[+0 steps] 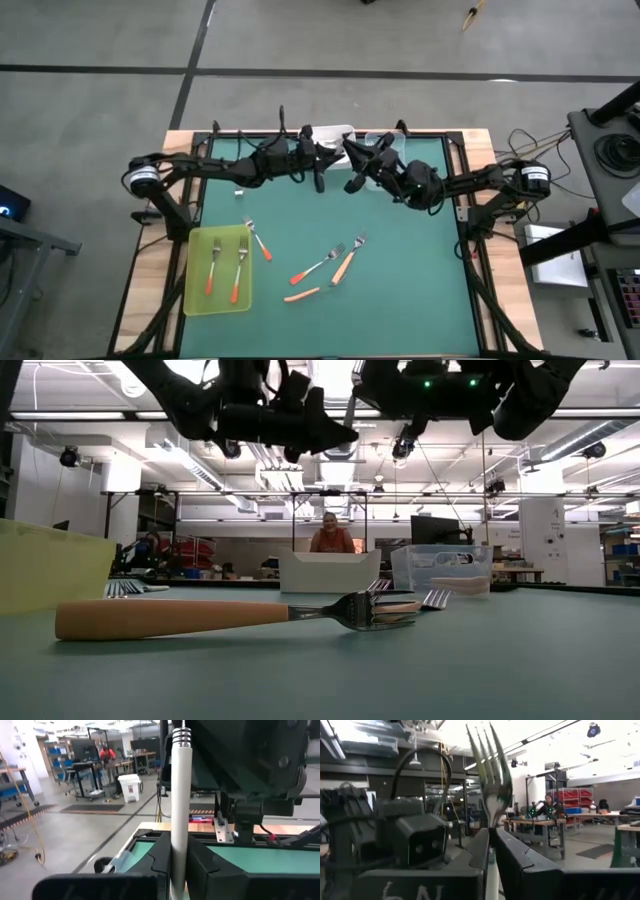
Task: Sort silverware by color (type)
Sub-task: Put the white fork into the white bin
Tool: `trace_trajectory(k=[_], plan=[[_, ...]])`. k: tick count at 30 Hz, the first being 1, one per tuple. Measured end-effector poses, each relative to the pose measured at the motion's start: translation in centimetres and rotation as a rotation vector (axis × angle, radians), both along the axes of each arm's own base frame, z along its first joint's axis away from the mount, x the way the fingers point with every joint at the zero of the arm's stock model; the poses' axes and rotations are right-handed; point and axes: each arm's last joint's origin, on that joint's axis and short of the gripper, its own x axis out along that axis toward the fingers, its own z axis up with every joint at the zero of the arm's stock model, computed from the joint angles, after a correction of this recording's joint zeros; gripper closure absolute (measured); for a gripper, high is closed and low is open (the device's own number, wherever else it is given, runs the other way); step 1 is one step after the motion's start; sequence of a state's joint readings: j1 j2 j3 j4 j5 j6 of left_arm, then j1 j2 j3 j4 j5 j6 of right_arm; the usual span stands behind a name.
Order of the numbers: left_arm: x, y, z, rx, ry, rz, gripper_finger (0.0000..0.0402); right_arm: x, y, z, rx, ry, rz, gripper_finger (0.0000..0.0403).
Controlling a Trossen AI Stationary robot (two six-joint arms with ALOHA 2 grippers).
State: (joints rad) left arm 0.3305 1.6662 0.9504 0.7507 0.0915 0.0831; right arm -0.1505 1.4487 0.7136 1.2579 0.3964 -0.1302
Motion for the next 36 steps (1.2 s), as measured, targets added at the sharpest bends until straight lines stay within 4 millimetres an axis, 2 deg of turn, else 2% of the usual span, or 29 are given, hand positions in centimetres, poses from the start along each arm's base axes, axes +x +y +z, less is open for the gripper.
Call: trace_trajectory(k=[7, 10, 14, 19, 23, 30, 36], plan=[[-1.3, 0.1, 1.1, -0.041, 0.065, 0.042, 0.0390, 0.0, -0.1, -0.4, 0.030, 0.106, -0.039, 0.0325], [-2.2, 0.4, 1.2, -0.060, 0.158, 0.080, 0.0390, -0.5, -0.1, -0.5, 0.044, 0.234, -0.081, 0.0297], [-4.0, 0.8, 1.1, -0.122, 0.302, 0.116, 0.0390, -0.9, -0.2, -0.6, 0.009, 0.487, -0.122, 0.0270], [-5.7, 0.8, 0.6, -0.225, 0.457, 0.143, 0.0390, 0.3, -0.1, 0.7, -0.172, 0.870, -0.124, 0.0250], [-6.9, 0.3, 0.4, -0.325, 0.546, 0.132, 0.0390, 1.7, 0.1, 1.5, -0.411, 1.120, -0.090, 0.0243], [-7.7, -0.5, 0.3, -0.514, 0.581, 0.047, 0.0390, 4.6, 0.9, 2.8, -0.744, 1.230, -0.004, 0.0249], [-7.6, -0.9, 0.2, -0.620, 0.576, -0.054, 0.0390, 7.3, 0.8, 1.5, -0.846, 1.303, 0.033, 0.0252]])
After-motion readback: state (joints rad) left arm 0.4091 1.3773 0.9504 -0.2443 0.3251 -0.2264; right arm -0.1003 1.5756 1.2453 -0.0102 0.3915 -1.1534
